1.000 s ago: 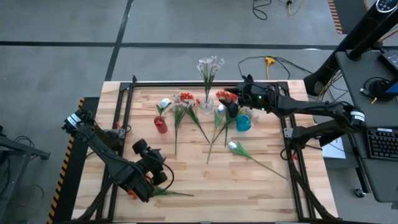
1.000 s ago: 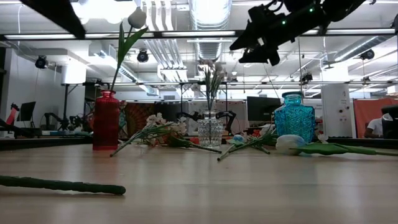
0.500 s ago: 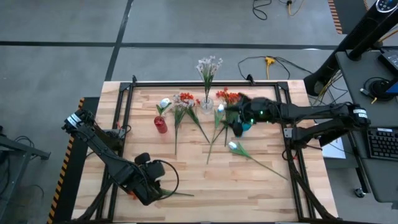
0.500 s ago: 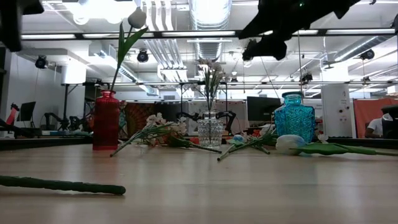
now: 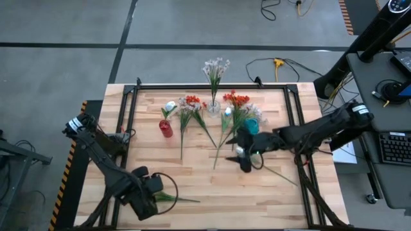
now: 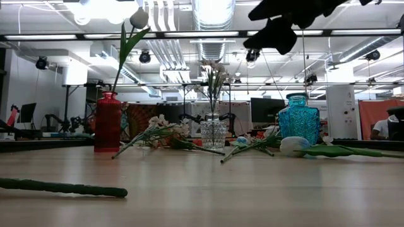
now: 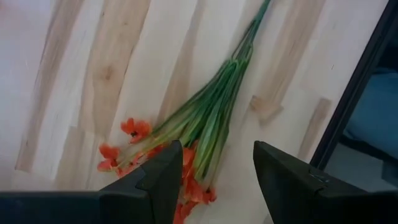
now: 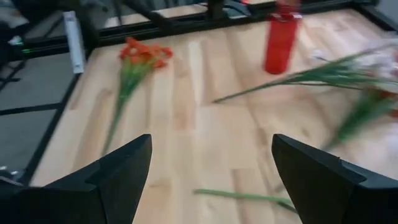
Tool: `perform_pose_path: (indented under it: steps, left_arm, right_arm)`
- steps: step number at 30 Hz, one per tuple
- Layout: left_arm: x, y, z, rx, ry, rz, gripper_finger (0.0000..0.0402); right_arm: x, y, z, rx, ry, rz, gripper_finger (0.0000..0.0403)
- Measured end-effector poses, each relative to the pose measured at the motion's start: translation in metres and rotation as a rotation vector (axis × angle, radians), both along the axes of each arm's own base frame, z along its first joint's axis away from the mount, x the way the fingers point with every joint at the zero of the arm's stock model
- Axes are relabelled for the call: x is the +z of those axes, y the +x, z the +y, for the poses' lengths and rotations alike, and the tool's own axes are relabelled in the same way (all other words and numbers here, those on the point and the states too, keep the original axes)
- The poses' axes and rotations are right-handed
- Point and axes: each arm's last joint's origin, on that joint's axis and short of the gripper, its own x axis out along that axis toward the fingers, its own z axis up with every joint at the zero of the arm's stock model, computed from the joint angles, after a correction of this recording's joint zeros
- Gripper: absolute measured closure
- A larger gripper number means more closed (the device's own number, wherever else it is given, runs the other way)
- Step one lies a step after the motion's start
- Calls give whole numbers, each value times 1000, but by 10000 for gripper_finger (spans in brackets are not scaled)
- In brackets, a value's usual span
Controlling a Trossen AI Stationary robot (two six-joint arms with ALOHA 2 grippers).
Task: Sort flowers into vase by color
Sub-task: Put the bottom orange flowers into the blue vase
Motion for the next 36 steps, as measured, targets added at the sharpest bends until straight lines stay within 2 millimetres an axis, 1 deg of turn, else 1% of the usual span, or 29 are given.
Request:
perform_pose_path:
  steps: [4,7,11,14,16,20,23,30,36]
  left_arm:
    - [0,-10,-8,10,31,-52,222]
    - [1,-19,-16,16,40,-84,222]
    - [1,-31,-25,49,47,-146,222]
    - [1,-38,-32,56,47,-190,222]
    - [-2,-41,-36,42,48,-197,222]
    - [-9,-43,-42,24,69,-188,222]
    - [-14,-43,-45,15,88,-179,222]
    - [-30,-50,-58,-12,124,-158,222]
    - [-38,-65,-72,48,98,-158,222]
  right_arm:
    - [-9,15,18,46,-1,8,80]
    - [-11,31,33,78,-7,19,80]
    - [-12,59,56,133,-47,30,80]
    - [-12,81,69,154,-67,36,80]
    - [-16,96,75,156,-75,54,80]
    - [-30,123,87,157,-82,79,80]
    - [-40,139,94,158,-84,88,80]
    - [-62,173,110,160,-78,94,80]
    - [-78,196,120,166,-85,83,80]
